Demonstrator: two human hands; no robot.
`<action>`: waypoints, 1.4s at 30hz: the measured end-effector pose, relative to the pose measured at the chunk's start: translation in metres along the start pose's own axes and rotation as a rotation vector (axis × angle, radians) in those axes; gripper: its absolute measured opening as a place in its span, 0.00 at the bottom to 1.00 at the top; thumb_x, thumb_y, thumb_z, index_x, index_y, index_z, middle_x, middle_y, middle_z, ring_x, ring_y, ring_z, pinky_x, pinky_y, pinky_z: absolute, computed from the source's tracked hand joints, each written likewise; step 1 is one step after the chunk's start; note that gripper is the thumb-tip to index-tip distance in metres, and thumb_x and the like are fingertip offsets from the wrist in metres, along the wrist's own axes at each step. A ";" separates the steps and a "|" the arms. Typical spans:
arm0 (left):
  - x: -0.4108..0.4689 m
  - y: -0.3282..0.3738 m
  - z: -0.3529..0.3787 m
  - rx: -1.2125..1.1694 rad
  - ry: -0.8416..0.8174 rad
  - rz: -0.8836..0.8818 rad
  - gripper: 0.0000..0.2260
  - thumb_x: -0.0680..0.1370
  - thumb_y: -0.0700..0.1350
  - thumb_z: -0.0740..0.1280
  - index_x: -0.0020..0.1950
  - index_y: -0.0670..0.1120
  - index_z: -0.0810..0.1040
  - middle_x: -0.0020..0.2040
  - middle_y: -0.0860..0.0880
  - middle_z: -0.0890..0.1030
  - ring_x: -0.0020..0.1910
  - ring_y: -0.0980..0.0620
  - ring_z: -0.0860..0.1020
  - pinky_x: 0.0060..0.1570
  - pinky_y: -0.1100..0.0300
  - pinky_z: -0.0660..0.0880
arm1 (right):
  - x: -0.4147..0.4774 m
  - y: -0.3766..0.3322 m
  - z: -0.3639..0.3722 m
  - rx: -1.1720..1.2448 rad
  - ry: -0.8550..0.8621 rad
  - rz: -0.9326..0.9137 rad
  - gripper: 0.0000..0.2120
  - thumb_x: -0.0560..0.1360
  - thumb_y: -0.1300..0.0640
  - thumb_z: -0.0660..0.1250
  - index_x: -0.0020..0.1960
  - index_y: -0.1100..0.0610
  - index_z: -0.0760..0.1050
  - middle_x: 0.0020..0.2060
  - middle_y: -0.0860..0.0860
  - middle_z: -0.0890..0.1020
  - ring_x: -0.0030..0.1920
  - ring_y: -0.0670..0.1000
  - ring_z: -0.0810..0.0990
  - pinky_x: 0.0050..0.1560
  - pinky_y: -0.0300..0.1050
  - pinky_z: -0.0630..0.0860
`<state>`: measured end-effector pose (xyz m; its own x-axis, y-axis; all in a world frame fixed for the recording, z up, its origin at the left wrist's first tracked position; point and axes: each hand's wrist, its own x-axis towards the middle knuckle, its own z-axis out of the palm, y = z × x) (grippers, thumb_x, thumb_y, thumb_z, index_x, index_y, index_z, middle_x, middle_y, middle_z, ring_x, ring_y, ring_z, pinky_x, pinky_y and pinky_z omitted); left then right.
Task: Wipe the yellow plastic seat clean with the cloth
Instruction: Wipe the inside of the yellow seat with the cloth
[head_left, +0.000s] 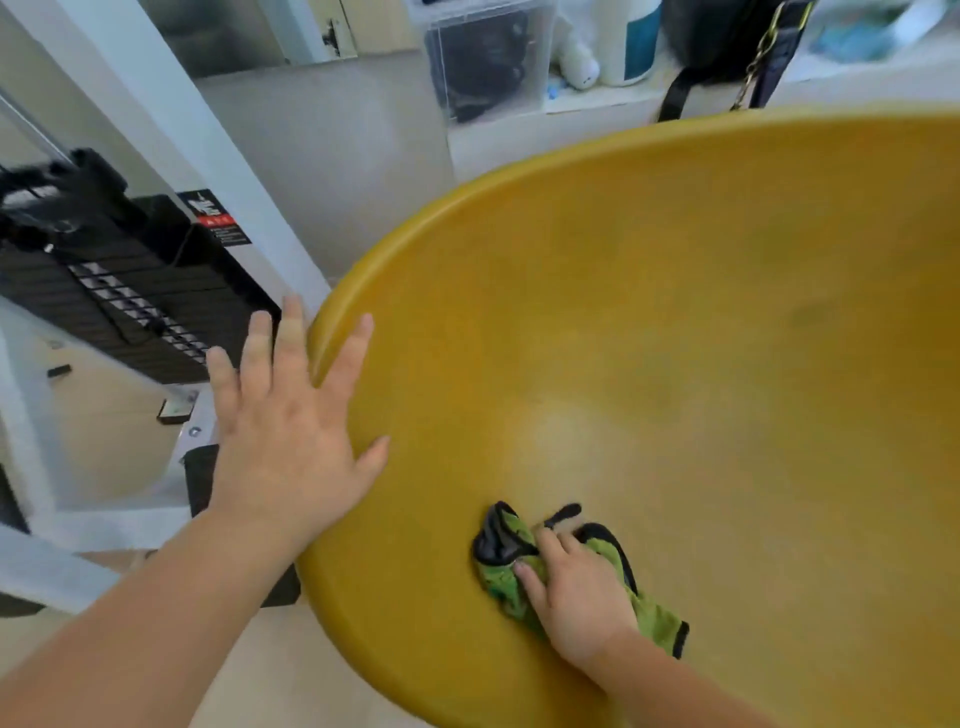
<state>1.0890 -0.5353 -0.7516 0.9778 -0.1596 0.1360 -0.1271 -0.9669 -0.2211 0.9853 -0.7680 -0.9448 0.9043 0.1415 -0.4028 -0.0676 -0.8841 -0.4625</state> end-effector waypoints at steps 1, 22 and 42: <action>0.003 -0.003 0.000 -0.024 -0.043 -0.030 0.51 0.67 0.66 0.71 0.81 0.55 0.46 0.79 0.36 0.51 0.77 0.33 0.53 0.72 0.32 0.52 | -0.008 0.001 -0.004 0.049 -0.022 0.107 0.34 0.77 0.30 0.40 0.75 0.47 0.61 0.67 0.48 0.74 0.63 0.53 0.76 0.58 0.47 0.75; -0.039 0.008 -0.023 -0.428 -0.284 -0.155 0.55 0.71 0.56 0.75 0.79 0.45 0.36 0.67 0.37 0.61 0.57 0.39 0.69 0.58 0.44 0.72 | -0.110 -0.091 -0.090 0.676 0.134 0.520 0.31 0.81 0.36 0.57 0.79 0.50 0.58 0.73 0.48 0.72 0.72 0.54 0.71 0.70 0.53 0.70; -0.207 0.002 -0.012 -1.122 -0.241 -0.155 0.25 0.80 0.53 0.60 0.73 0.41 0.69 0.66 0.45 0.76 0.66 0.50 0.73 0.67 0.57 0.70 | -0.065 -0.226 -0.099 0.040 0.501 -0.349 0.16 0.76 0.49 0.70 0.63 0.49 0.79 0.55 0.58 0.73 0.53 0.61 0.75 0.48 0.54 0.78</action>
<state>0.8847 -0.5068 -0.7685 0.9870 -0.0985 -0.1272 0.0381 -0.6252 0.7795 0.9833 -0.6215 -0.7358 0.9635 0.1846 0.1937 0.2614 -0.8047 -0.5331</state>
